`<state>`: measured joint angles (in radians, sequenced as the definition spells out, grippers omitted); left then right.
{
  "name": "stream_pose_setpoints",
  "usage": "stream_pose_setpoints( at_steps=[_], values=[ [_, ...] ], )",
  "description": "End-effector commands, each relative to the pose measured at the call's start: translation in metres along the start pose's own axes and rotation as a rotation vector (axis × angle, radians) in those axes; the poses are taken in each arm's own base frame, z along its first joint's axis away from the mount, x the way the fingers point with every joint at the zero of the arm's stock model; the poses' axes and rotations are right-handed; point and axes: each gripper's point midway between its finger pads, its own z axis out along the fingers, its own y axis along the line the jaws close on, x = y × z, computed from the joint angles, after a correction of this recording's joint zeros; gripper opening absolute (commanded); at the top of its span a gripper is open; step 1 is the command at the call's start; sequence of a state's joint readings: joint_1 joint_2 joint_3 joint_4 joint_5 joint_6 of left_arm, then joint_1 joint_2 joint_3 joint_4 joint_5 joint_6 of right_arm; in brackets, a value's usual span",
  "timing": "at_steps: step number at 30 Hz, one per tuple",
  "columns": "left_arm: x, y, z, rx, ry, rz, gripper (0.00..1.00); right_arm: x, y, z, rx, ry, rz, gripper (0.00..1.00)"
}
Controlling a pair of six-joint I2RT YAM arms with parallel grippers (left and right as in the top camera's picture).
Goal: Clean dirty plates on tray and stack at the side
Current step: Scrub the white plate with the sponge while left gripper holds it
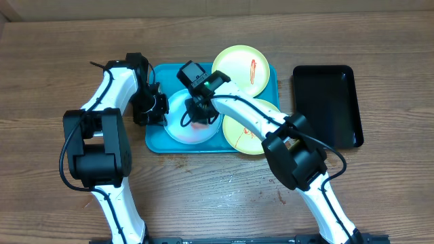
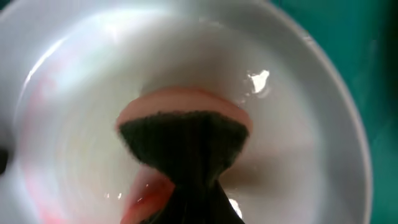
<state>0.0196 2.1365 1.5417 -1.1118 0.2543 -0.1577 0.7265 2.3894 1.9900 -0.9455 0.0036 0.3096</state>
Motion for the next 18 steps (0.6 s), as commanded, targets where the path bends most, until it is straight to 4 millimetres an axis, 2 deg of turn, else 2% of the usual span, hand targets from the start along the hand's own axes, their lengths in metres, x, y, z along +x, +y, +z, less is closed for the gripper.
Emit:
stream_pose_setpoints(
  at_steps=[1,6,10,14,18],
  values=[
    [-0.002,0.005,0.000,-0.017,0.003,-0.011,0.04,-0.024,-0.020,0.002,0.074,-0.091,0.017,0.04],
    [-0.002,0.005,0.000,-0.017,0.003,-0.011,0.04,-0.019,0.037,-0.003,-0.246,-0.036,-0.001,0.04],
    [-0.002,0.005,0.000,-0.017,0.003,-0.011,0.04,-0.002,0.063,-0.011,-0.398,0.045,-0.032,0.04],
    [-0.002,0.005,0.000,-0.017,0.002,-0.010,0.04,0.021,0.064,-0.013,-0.421,0.137,-0.064,0.04],
    [-0.003,0.005,0.000,-0.018,-0.002,-0.009,0.04,0.036,0.036,-0.008,-0.296,0.197,-0.041,0.04]
  ],
)
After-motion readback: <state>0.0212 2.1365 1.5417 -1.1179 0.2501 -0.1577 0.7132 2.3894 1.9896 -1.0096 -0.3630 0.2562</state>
